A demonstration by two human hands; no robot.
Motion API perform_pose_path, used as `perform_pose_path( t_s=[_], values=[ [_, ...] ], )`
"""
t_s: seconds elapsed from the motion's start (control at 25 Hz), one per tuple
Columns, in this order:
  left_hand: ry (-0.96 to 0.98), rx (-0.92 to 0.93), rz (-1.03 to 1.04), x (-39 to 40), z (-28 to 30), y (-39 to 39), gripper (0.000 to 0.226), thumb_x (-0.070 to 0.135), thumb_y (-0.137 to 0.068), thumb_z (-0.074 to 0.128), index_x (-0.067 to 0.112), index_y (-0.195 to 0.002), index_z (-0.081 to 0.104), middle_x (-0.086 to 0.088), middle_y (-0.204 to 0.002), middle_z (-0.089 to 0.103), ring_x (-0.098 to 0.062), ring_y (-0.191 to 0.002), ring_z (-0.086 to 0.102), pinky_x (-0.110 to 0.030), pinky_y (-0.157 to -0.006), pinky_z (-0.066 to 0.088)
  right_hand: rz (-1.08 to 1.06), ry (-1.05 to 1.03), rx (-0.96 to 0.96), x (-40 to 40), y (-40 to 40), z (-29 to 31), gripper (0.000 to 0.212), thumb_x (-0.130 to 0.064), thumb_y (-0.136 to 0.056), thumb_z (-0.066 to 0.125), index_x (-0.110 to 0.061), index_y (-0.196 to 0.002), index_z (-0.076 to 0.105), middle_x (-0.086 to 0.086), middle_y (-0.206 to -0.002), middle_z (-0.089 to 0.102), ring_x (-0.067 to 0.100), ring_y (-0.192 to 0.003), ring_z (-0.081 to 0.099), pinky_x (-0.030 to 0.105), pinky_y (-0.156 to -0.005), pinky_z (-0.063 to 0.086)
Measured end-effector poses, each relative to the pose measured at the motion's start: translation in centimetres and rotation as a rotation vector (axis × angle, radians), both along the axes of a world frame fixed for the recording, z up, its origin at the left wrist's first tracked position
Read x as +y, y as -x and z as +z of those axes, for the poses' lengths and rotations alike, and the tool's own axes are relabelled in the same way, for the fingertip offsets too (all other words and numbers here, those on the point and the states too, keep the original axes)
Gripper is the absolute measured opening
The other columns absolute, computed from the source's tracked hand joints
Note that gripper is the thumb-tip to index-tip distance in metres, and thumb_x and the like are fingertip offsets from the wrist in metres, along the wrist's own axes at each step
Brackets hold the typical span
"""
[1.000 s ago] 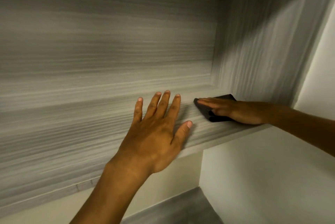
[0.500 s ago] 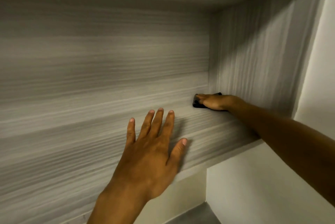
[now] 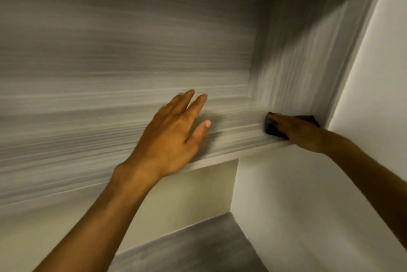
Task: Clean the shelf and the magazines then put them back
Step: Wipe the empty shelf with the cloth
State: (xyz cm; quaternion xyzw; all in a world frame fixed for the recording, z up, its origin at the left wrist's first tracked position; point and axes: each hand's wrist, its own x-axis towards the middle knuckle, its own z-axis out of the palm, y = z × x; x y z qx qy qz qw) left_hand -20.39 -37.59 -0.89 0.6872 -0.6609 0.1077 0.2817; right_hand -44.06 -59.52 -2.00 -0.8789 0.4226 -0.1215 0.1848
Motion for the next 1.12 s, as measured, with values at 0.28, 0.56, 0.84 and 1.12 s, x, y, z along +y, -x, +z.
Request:
perform_pose_path(
  t_s=[0.28, 0.56, 0.84, 1.12],
  values=[
    [0.12, 0.01, 0.22, 11.7, 0.8, -8.3, 0.055, 0.058, -0.098, 0.025, 0.047, -0.15, 0.01, 0.018, -0.16, 0.008, -0.003, -0.146, 0.006, -0.025, -0.113, 0.01, 0.468, 0.35, 0.075, 10.7, -8.5, -1.1, 0.049, -0.045, -0.097, 0.013, -0.029, -0.142, 0.02, -0.011, -0.153, 0.014, 0.011, -0.147, 0.011, 0.016, -0.117, 0.003],
    [0.158, 0.021, 0.499, 25.3, 0.2, -16.0, 0.059, 0.062, -0.091, 0.021, 0.053, -0.147, 0.007, 0.023, -0.158, 0.006, 0.0, -0.143, 0.005, -0.033, -0.113, 0.015, 0.818, 0.163, 0.186, 27.4, -21.9, 0.8, 0.051, -0.042, -0.105, 0.013, -0.038, -0.152, -0.006, -0.024, -0.155, -0.015, -0.001, -0.144, -0.012, 0.02, -0.113, -0.011],
    [0.164, 0.036, 0.691, 36.7, -0.2, -20.6, 0.056, 0.057, -0.095, 0.027, 0.049, -0.149, 0.012, 0.025, -0.156, 0.005, 0.0, -0.144, 0.005, -0.033, -0.115, 0.014, 1.081, 0.193, 0.247, 39.1, -37.3, 1.6, 0.053, -0.041, -0.105, 0.015, -0.031, -0.154, -0.001, -0.013, -0.16, -0.01, 0.011, -0.147, -0.01, 0.034, -0.119, -0.007],
    [0.084, 0.038, 0.66, 39.6, -1.4, -21.8, 0.057, 0.055, -0.09, 0.025, 0.055, -0.145, 0.01, 0.031, -0.154, -0.001, 0.006, -0.144, -0.002, -0.022, -0.115, 0.008, 1.085, 0.122, 0.146, 44.4, -48.8, 2.3, 0.056, -0.051, -0.101, 0.025, -0.031, -0.153, 0.02, -0.001, -0.16, 0.021, 0.024, -0.146, 0.02, 0.046, -0.118, 0.016]
  ],
)
